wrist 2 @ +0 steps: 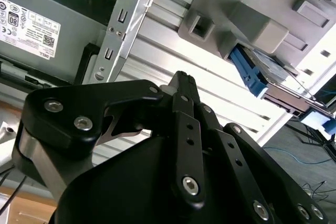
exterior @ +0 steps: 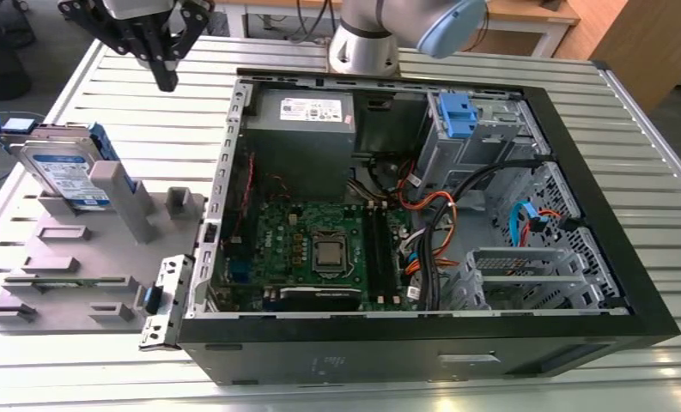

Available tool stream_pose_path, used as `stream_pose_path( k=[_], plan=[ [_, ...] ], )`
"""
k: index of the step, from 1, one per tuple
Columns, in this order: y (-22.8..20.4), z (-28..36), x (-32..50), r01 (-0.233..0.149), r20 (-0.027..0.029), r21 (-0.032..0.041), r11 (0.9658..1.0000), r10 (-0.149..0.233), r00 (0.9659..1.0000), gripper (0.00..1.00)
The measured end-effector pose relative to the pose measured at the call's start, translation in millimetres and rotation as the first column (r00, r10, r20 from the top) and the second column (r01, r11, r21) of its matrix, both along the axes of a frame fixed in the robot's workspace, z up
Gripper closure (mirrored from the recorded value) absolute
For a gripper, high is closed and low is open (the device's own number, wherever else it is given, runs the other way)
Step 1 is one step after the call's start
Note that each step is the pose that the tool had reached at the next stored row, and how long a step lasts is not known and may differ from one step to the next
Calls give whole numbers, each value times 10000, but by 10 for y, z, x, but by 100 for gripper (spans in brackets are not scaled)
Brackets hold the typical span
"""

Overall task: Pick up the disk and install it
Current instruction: 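Reach for the disk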

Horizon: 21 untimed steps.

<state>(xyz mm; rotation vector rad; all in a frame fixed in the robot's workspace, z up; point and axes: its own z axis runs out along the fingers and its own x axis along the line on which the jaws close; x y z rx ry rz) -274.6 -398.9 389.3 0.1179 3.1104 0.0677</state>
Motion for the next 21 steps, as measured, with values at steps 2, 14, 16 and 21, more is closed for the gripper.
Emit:
stream_pose_path(
  k=[2,14,16,21],
  plan=[
    [0,-3,-59,-1,0,0,10000,1,10000,89],
    [0,-25,-429,1,0,0,10000,-1,10000,89],
    [0,-29,-487,0,0,0,10000,0,10000,89],
    [0,-38,-620,-1,1,0,10000,1,10000,89]
  ],
)
